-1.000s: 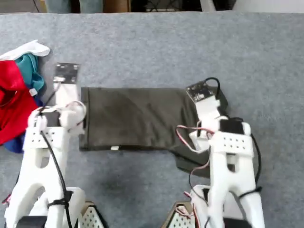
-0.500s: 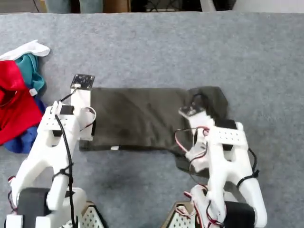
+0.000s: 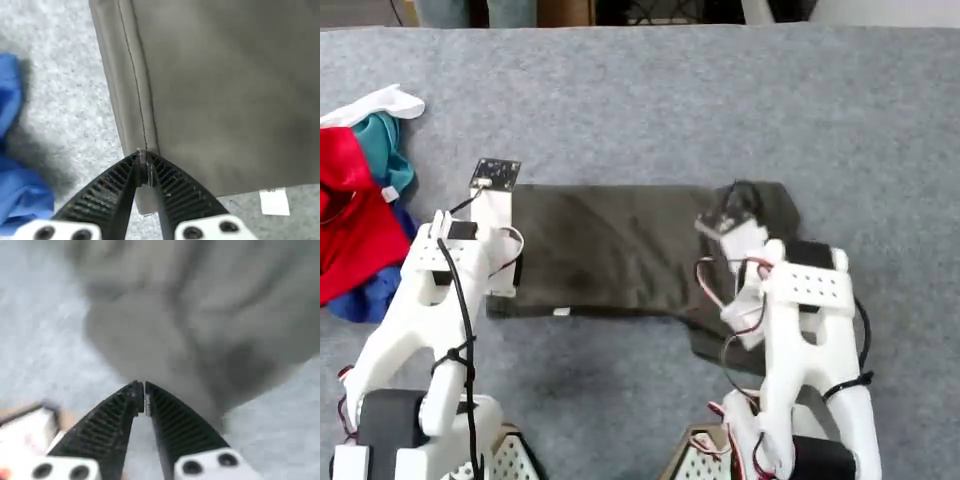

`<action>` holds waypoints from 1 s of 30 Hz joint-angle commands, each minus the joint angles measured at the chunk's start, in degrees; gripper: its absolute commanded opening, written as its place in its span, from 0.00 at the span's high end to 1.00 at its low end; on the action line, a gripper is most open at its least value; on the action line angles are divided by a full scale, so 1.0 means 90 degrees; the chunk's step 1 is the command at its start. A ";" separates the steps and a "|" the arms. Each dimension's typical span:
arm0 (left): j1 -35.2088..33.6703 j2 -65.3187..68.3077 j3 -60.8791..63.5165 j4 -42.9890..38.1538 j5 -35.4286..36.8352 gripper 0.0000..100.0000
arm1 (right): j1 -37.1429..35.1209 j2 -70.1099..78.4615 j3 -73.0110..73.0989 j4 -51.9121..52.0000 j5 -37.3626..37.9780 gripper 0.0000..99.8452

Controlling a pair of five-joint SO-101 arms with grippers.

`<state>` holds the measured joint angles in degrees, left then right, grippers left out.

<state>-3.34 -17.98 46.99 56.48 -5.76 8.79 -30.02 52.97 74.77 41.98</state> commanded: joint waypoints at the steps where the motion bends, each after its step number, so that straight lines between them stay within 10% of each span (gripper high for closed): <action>1: 0.0034 -0.0020 -0.0288 -0.0225 0.0029 0.97 | 0.0107 -0.0015 -0.0063 -0.1074 0.0029 0.99; 10: 0.0044 -0.0020 -0.0308 -0.0381 0.0029 0.97 | 0.0127 0.1236 0.0943 -0.2354 0.0020 0.99; 30: -0.0132 -0.0020 -0.0689 -0.0332 0.0039 0.97 | 0.0205 -0.1402 0.0523 0.0860 0.1104 0.99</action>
<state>-4.57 -17.89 43.91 53.76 -5.76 9.32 -38.37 60.97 82.95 51.21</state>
